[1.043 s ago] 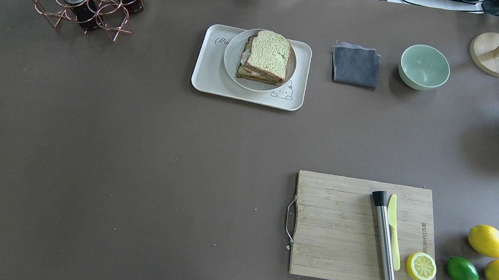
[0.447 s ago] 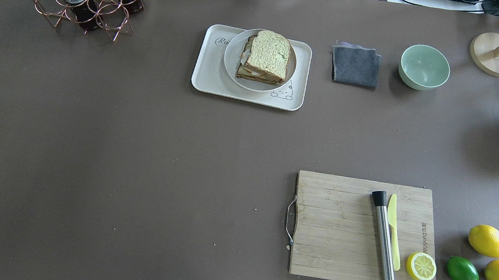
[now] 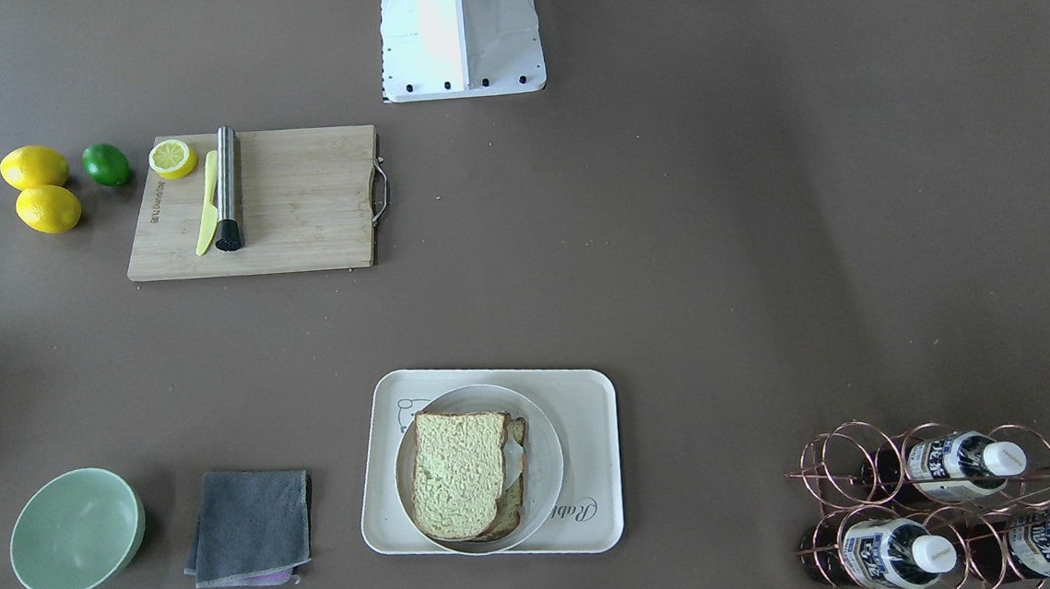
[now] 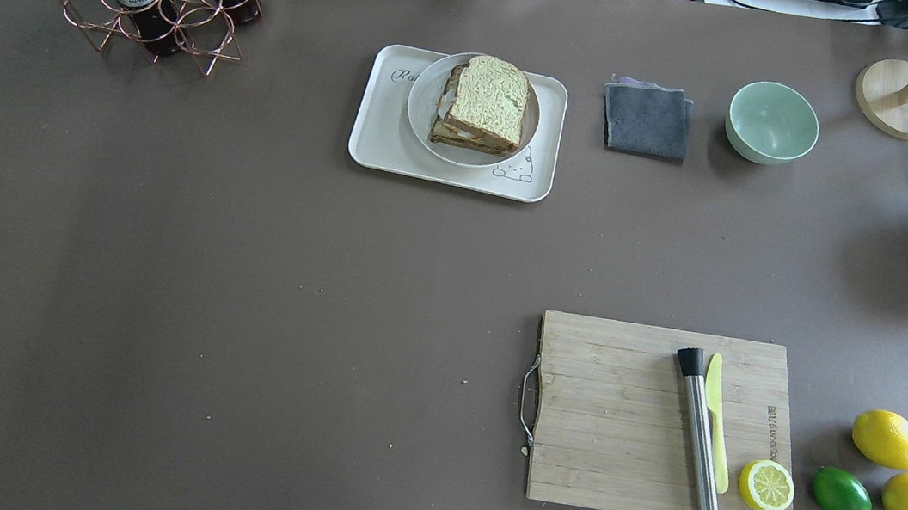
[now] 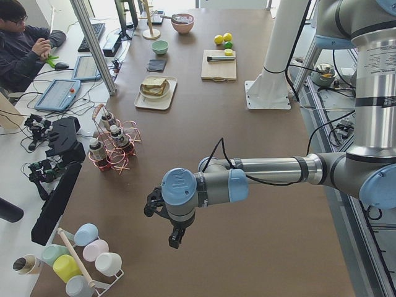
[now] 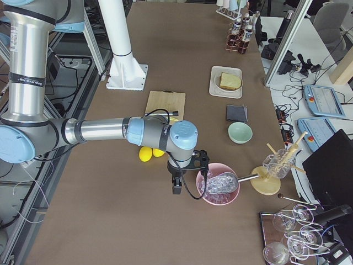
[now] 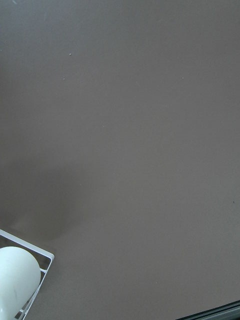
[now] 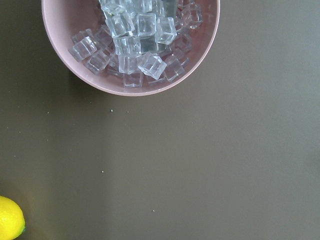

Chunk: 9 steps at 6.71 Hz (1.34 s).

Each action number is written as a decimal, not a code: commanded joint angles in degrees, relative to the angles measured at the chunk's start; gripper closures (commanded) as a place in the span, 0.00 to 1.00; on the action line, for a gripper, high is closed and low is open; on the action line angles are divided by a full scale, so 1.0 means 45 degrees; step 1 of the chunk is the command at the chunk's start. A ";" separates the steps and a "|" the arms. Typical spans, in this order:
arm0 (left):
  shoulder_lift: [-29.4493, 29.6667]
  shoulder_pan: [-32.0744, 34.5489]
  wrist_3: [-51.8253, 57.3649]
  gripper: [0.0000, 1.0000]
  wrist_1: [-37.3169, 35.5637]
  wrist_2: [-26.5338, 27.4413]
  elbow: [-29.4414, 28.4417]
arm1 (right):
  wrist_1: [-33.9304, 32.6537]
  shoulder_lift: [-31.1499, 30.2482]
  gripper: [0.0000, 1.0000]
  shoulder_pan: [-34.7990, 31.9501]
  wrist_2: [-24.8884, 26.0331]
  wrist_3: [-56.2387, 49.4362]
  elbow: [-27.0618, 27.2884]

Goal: Make sandwich and place on tray

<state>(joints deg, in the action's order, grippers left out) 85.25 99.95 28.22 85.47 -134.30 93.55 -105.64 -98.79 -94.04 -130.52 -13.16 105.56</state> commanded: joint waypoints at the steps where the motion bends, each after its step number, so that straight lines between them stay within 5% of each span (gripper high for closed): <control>1: 0.0020 -0.0547 -0.2018 0.01 0.0128 0.0020 0.0535 | 0.0000 0.0000 0.00 0.0000 -0.0019 0.0015 0.0000; 9: 0.0118 -0.1919 -0.3830 0.01 0.0226 0.0001 0.0696 | 0.0019 -0.0098 0.00 0.0000 0.0000 0.0073 0.0000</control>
<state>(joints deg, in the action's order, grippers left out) 85.79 91.62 10.98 86.46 -134.29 96.77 -105.62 -99.29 -94.04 -130.59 -12.95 105.63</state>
